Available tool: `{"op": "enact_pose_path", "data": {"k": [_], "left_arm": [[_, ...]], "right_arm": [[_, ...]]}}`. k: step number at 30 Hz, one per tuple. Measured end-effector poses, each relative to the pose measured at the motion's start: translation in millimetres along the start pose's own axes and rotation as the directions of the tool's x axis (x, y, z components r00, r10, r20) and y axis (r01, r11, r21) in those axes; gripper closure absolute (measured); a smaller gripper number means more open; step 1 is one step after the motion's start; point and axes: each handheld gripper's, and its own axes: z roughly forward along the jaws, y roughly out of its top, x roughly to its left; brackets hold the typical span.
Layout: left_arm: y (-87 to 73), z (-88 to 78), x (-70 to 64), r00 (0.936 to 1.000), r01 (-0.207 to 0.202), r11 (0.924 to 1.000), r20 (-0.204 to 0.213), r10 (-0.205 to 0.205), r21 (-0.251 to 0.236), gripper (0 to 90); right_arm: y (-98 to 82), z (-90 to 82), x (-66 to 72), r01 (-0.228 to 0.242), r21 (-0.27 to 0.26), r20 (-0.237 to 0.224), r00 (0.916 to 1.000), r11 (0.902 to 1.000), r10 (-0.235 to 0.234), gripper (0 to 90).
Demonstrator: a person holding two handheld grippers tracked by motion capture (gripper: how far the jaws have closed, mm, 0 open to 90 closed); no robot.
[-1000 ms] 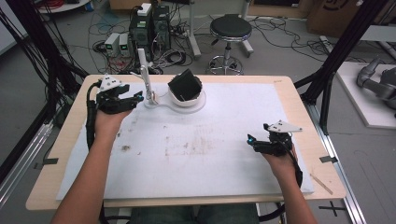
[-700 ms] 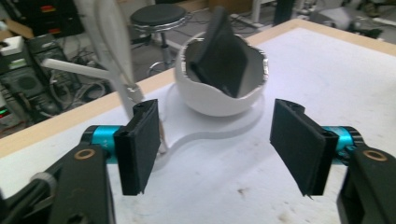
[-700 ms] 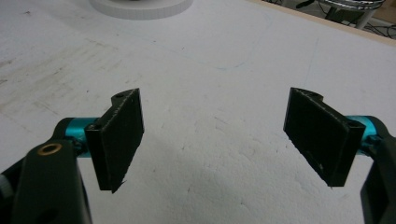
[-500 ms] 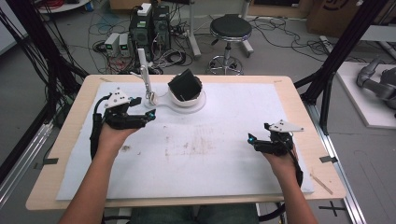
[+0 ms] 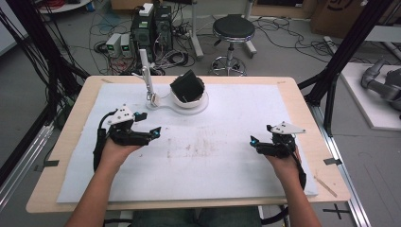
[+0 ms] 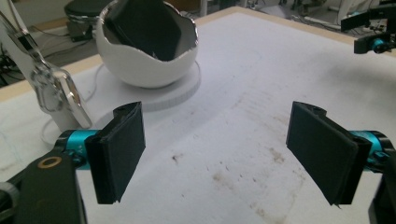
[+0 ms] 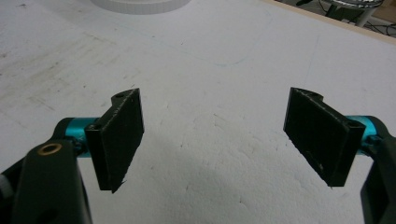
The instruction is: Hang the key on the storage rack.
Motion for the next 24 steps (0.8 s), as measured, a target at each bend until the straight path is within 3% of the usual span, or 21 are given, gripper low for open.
{"op": "enact_pose_path", "data": {"k": [11,24], "left_arm": [[-10.8,1.4,0.4,0.9994,0.035,0.9993,-0.003,-0.035,0.017,19.3],[-15.3,1.9,1.6,0.9996,0.029,0.9988,-0.001,-0.029,0.04,19.3]], "right_arm": [[-0.5,1.3,-0.5,-0.002,0.007,0.0,1.0,1.0,0.002,20.3],[-0.3,3.2,-0.5,-0.001,0.01,-0.002,1.0,0.9999,0.001,20.3]]}}
